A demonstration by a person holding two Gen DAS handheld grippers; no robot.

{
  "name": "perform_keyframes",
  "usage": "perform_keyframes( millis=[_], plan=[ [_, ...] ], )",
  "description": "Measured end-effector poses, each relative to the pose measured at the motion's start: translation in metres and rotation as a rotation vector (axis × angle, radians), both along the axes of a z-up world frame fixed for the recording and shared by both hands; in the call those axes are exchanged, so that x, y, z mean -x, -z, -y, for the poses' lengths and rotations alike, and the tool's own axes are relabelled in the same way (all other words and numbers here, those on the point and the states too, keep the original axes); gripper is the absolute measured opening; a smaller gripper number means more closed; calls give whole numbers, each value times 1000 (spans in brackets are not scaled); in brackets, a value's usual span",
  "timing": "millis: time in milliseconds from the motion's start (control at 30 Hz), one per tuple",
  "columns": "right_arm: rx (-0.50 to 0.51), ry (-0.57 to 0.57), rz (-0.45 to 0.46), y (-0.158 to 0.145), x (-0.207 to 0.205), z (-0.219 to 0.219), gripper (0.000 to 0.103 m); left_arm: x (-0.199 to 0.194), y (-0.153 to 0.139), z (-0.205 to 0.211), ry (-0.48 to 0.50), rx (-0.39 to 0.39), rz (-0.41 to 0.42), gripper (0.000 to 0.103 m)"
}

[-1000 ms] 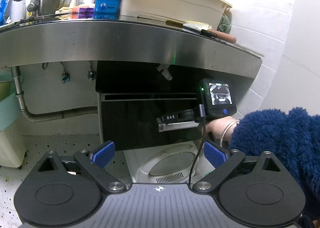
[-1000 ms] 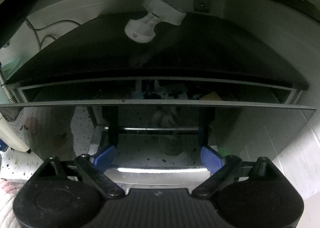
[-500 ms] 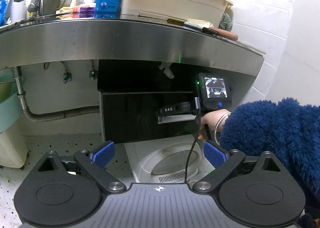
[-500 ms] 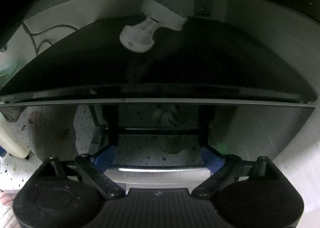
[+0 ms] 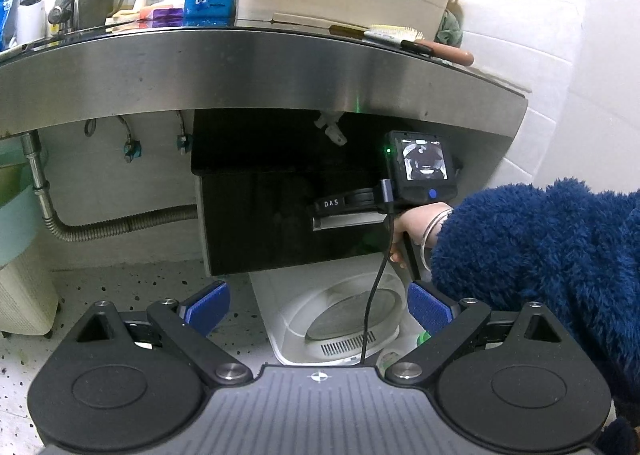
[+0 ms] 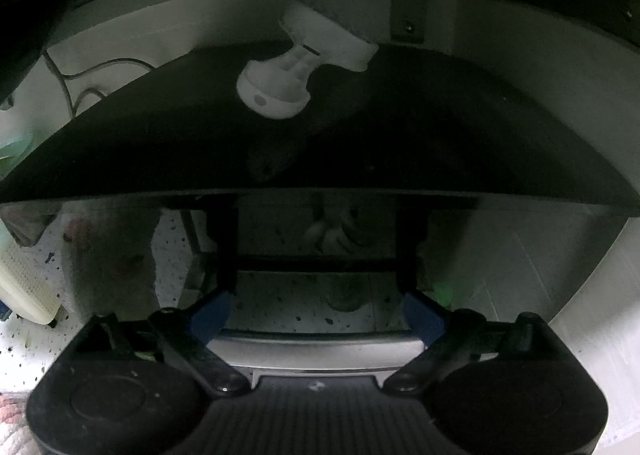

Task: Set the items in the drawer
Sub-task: 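Back the right tool away from the closed drawer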

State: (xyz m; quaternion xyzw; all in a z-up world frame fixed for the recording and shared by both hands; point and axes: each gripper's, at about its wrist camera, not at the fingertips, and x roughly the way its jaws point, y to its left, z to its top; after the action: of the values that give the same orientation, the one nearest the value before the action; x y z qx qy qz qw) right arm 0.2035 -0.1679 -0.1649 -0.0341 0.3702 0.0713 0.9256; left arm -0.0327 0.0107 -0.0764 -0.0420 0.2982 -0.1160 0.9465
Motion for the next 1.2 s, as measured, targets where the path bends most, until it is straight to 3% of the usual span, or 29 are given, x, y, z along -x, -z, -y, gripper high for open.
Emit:
perform_keyframes(
  millis=[333,533,767,1000,1200],
  plan=[
    [-12,1,41,6,3,-3,100,-2,-5,8,55,-26,16,97],
    [-24,-47,59,-3,17,-1,102,-4,-8,7,33,-36,29,99],
    [-47,-82,74,-28,58,9,102,-6,-9,4,20,-33,26,99],
    [-122,43,79,-62,102,27,102,-2,-14,3,6,-56,60,95],
    [-57,104,130,-101,144,29,102,-4,-21,-1,-18,-62,62,95]
  ],
)
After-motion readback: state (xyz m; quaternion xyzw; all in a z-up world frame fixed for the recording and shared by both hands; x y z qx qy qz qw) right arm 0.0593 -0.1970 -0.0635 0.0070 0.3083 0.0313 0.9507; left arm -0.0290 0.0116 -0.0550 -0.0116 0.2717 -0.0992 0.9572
